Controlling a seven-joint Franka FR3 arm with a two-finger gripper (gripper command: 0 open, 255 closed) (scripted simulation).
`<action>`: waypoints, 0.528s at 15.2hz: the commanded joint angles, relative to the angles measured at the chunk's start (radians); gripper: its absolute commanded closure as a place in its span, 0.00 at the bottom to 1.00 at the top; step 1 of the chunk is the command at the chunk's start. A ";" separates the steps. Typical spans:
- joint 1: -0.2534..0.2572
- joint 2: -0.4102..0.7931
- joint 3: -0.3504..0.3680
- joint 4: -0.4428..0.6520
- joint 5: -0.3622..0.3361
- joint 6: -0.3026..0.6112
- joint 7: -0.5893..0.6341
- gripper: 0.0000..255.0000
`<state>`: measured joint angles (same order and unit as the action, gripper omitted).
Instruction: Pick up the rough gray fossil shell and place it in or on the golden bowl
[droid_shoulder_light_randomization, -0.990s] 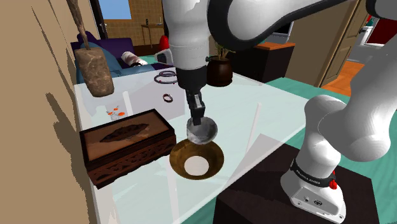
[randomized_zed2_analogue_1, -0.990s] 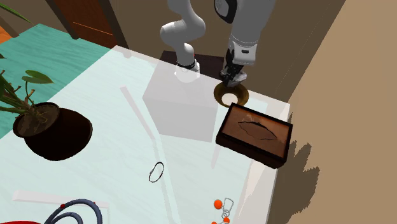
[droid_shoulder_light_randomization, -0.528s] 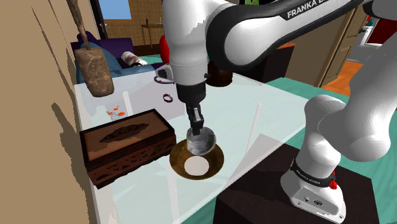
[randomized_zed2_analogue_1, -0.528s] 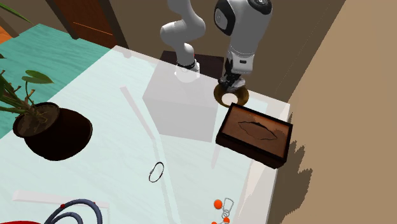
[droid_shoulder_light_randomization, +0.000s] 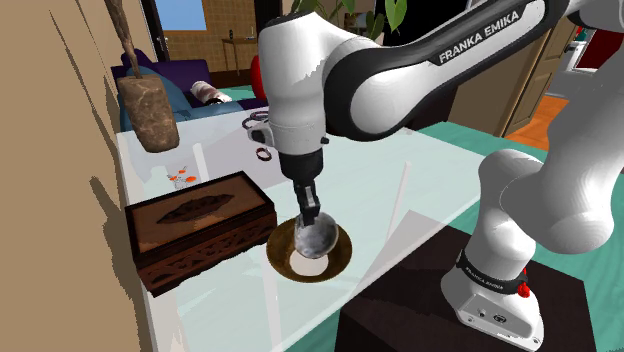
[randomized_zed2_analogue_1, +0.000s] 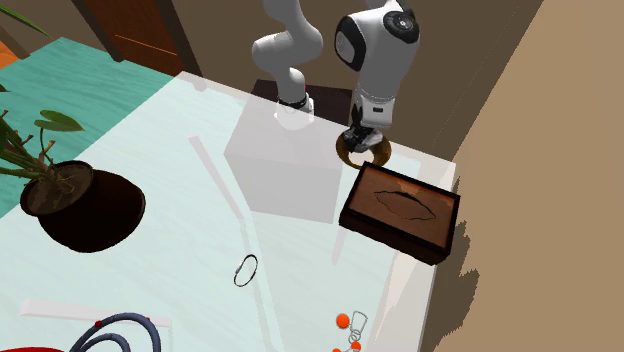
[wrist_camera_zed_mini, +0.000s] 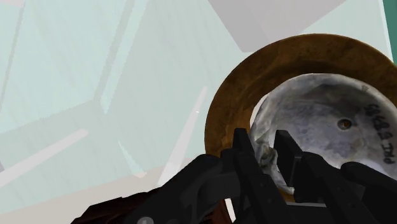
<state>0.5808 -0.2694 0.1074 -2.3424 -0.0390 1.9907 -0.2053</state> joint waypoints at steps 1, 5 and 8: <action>0.000 0.002 0.000 -0.002 0.000 0.004 0.001 1.00; 0.000 0.002 0.000 -0.002 0.000 0.004 0.001 1.00; 0.000 0.002 0.000 -0.002 0.000 0.004 0.001 0.00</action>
<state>0.5808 -0.2677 0.1076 -2.3443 -0.0392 1.9947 -0.2048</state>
